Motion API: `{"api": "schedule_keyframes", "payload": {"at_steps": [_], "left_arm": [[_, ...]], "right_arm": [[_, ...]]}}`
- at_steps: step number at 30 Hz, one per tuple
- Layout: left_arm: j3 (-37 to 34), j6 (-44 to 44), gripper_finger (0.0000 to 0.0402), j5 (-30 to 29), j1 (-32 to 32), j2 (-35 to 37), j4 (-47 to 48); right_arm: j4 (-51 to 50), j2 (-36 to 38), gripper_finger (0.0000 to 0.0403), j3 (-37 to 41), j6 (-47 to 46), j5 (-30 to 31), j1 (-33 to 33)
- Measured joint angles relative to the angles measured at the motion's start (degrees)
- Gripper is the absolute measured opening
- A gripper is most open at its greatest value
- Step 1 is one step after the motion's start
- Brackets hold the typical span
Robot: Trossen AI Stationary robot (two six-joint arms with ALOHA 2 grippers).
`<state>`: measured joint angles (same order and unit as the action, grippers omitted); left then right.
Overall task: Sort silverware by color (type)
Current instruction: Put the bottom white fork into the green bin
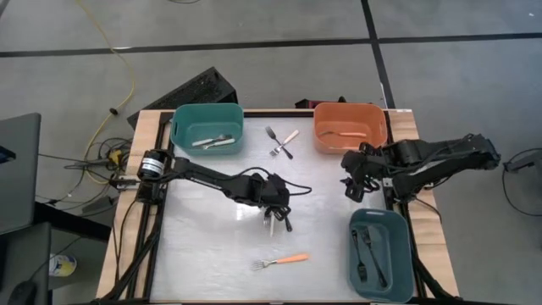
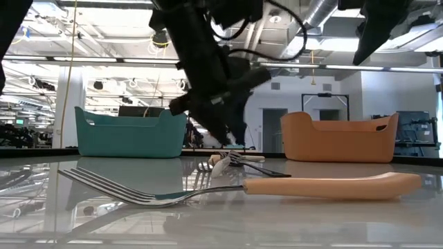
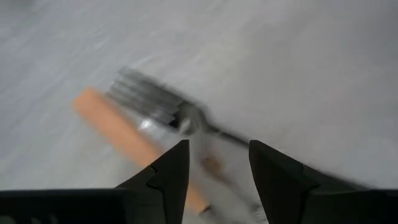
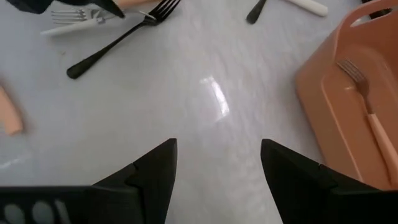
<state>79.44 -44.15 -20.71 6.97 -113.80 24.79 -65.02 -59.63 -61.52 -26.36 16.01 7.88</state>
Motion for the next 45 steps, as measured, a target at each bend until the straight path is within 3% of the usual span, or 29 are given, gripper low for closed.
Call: {"api": "schedule_keyframes", "payload": {"at_steps": [17, 21, 26, 28, 33, 39, 45], "left_arm": [[0.0, 1.8, 0.0148, 1.1, 1.3, -2.7, 3.1], [0.0, 1.7, 0.0108, 3.3, 1.3, -2.7, 5.0], [0.0, 4.4, 0.0015, 5.5, 1.3, -2.4, 5.3], [0.0, 5.1, 0.0007, 5.5, 1.3, -1.6, 5.0], [0.0, 8.8, 0.0000, 4.1, 0.2, 4.9, 5.6], [0.0, 19.1, 0.0000, 3.5, -2.7, 17.7, 6.6], [0.0, 28.9, 0.0000, 3.4, -8.0, 30.3, 16.4]], "right_arm": [[0.9, -1.1, 0.0254, 0.0, 2.4, -1.2, -2.8], [1.0, -1.1, 0.0254, 0.0, 1.2, -1.2, -3.7], [2.4, -1.1, 0.0254, 0.0, 0.9, -1.1, -4.3], [3.9, -1.1, 0.0254, 0.0, 0.5, -1.1, -4.4], [6.8, -1.1, 0.0254, 0.0, -2.2, -1.1, -4.3], [10.1, -1.8, 0.0254, 0.0, -7.2, -1.1, -4.7], [17.7, -5.0, 0.0254, -0.1, -13.1, -0.9, -4.7]]}}
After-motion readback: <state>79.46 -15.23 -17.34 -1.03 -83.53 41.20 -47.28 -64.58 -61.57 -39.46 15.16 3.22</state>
